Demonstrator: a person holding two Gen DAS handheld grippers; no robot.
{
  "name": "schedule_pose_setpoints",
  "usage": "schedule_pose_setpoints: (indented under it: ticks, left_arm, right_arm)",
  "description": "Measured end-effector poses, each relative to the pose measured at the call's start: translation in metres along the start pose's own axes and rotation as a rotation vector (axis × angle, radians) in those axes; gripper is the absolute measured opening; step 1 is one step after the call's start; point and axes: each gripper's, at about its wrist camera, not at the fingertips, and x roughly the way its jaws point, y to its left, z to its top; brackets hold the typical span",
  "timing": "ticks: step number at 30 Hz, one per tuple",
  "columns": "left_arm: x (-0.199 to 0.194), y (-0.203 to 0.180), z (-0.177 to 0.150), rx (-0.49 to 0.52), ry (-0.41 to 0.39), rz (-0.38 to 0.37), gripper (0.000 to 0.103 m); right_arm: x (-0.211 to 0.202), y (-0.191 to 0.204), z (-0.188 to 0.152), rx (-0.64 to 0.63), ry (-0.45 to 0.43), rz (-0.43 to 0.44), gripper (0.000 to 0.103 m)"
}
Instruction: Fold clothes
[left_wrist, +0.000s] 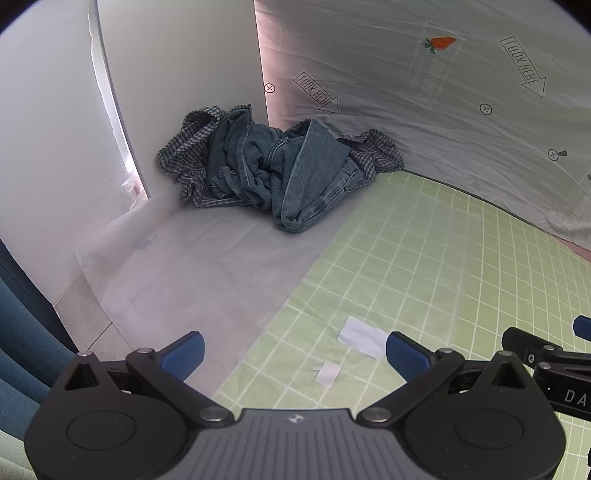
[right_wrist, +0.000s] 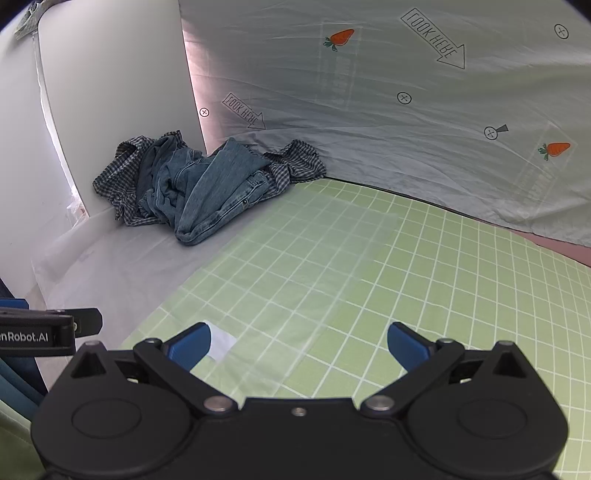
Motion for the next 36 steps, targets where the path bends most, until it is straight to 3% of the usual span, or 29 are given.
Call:
schedule_pose_setpoints:
  ticks: [36]
  left_arm:
    - [0.002,-0.003,0.001,0.012,0.015,0.003,0.103]
  right_arm:
    - [0.002,-0.005,-0.002,0.016,0.007,-0.004,0.103]
